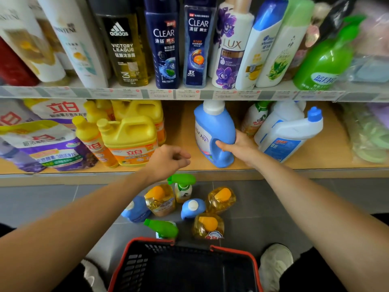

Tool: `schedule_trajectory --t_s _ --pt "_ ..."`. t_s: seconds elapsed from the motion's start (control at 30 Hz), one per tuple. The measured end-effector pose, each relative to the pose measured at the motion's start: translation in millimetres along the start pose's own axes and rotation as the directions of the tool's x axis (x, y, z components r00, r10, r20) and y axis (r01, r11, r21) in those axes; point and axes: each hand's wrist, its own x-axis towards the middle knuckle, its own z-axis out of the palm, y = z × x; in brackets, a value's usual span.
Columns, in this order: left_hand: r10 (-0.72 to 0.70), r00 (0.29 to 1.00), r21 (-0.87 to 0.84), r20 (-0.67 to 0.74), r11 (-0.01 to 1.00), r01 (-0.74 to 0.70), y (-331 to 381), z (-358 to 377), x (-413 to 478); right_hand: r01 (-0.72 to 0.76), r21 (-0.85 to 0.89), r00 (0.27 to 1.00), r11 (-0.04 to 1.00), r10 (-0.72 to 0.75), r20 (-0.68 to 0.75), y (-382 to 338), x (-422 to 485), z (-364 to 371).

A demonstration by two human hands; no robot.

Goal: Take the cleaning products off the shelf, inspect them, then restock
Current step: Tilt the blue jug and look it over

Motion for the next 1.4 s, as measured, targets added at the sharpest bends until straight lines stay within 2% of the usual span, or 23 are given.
schedule_trajectory --t_s 0.17,0.27,0.33,0.4,0.53,0.67,0.73,0.77,0.83,0.9,0.93,1.03,1.1,1.2,1.27,1.33,1.4 --pt "0.005 0.994 -0.122 -0.112 0.992 -0.019 26.3 -31.5 -9.5 0.108 -0.216 0.990 0.970 -0.124 -0.060 -13.4 -14.8 -11.9" --pt "-0.034 0.974 -0.195 -0.225 0.981 -0.011 31.0 -47.1 -15.3 0.168 -0.303 0.979 0.938 -0.196 -0.063 -30.5 -20.4 -10.5" --pt "-0.072 0.965 -0.272 -0.251 0.962 0.001 32.0 -52.0 -17.8 0.186 -0.366 0.974 0.912 -0.221 -0.057 -45.0 -27.1 -7.8" --pt "-0.102 0.962 -0.351 -0.252 0.936 0.007 33.7 -54.8 -19.4 0.187 -0.450 0.971 0.873 -0.235 -0.053 -60.9 -38.5 -8.3" --pt "-0.117 0.969 -0.384 -0.218 0.923 0.025 40.0 -62.1 -22.6 0.237 -0.541 0.953 0.807 -0.300 -0.031 -102.2 -70.0 -17.3" --pt "0.005 0.988 -0.503 -0.157 0.860 -0.085 62.8 -64.5 -29.1 0.320 -0.543 0.924 0.777 -0.382 -0.003 -138.5 -102.7 -21.1" --pt "0.049 0.983 -0.621 -0.178 0.769 -0.151 77.5 -65.3 -33.4 0.320 -0.485 0.929 0.814 -0.369 -0.006 -147.2 -116.3 -18.5" --pt "0.066 0.979 -0.668 -0.192 0.722 -0.180 83.6 -66.9 -35.7 0.300 -0.395 0.944 0.868 -0.330 -0.007 -148.2 -122.1 -16.7" --pt "0.144 0.970 -0.721 -0.195 0.650 -0.241 92.3 -70.3 -40.9 0.224 -0.068 0.974 0.972 -0.222 0.040 -143.7 -130.5 -12.7" --pt "0.253 0.957 -0.746 -0.139 0.609 -0.269 97.4 -75.9 -47.6 0.107 0.238 0.970 0.965 -0.155 0.190 -134.2 -136.0 -7.7" --pt "0.306 0.947 -0.753 -0.097 0.600 -0.271 99.3 -79.7 -51.9 0.055 0.326 0.954 0.944 -0.146 0.261 -130.4 -138.1 -5.0" --pt "0.410 0.912 -0.721 -0.024 0.625 -0.300 101.2 -89.3 -61.9 -0.024 0.432 0.912 0.901 -0.157 0.379 -125.5 -140.9 1.9" --pt "0.401 0.912 -0.675 -0.089 0.649 -0.352 102.8 -88.2 -65.7 -0.029 0.441 0.914 0.897 -0.155 0.374 -127.4 -141.4 4.8" --pt "0.273 0.906 -0.607 -0.323 0.675 -0.420 102.9 -75.9 -71.1 0.086 0.330 0.948 0.940 -0.179 0.263 -132.5 -144.9 10.6" --pt "0.146 0.863 -0.580 -0.483 0.685 -0.440 97.3 -64.6 -73.1 0.250 0.061 0.960 0.966 -0.255 0.116 -137.2 -150.0 18.5" --pt "0.039 0.803 -0.550 -0.595 0.708 -0.442 92.7 -56.3 -73.3 0.370 -0.225 0.926 0.901 -0.377 0.013 -140.3 -154.3 29.5" --pt "-0.025 0.766 -0.540 -0.643 0.724 -0.430 91.5 -52.5 -71.5 0.417 -0.297 0.896 0.859 -0.444 -0.025 -141.6 -158.3 38.5"
